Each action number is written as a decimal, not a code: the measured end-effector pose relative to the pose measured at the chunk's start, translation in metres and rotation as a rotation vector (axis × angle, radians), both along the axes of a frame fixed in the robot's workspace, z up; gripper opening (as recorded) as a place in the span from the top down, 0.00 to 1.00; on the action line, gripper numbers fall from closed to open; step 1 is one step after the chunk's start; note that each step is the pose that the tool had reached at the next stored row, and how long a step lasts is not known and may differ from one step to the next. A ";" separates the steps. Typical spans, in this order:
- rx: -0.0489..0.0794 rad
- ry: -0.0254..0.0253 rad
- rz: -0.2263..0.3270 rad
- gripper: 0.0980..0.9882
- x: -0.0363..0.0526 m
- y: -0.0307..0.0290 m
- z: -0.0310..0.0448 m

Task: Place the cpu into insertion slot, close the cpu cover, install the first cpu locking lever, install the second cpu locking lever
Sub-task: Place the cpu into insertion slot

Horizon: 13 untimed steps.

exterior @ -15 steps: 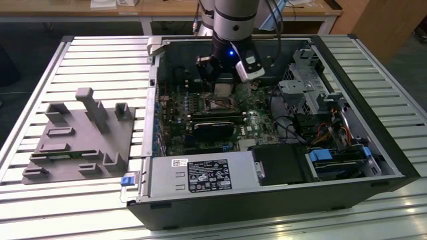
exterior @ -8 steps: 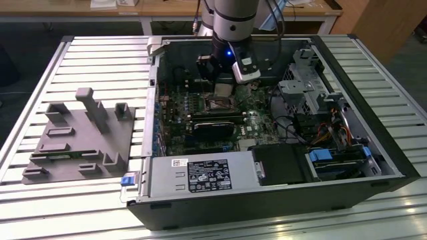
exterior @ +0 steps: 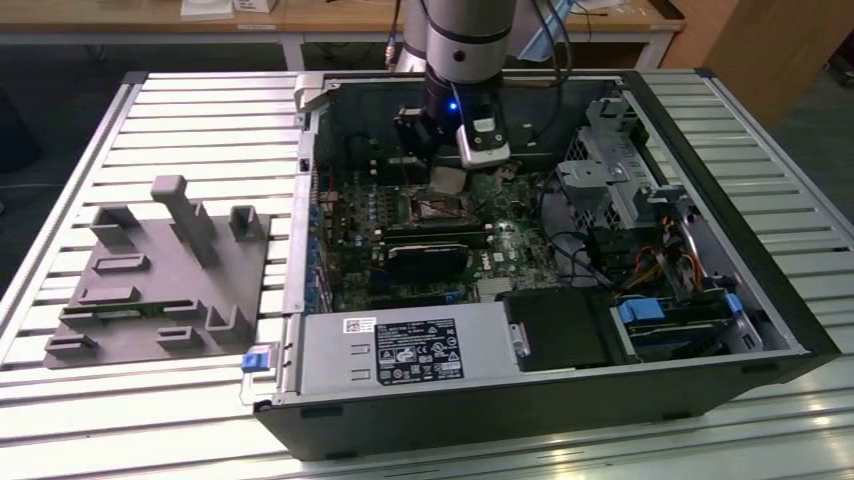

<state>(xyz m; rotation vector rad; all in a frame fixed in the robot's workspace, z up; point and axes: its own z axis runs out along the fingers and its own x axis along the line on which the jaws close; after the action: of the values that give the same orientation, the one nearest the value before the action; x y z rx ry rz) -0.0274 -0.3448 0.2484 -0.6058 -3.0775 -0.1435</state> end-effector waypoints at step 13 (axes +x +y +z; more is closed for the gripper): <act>0.000 0.0000 -0.226 0.51 0.0000 0.0000 -0.0013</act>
<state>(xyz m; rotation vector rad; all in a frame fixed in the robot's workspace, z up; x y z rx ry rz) -0.0274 -0.3448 0.2472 -0.9518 -2.9996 -0.1435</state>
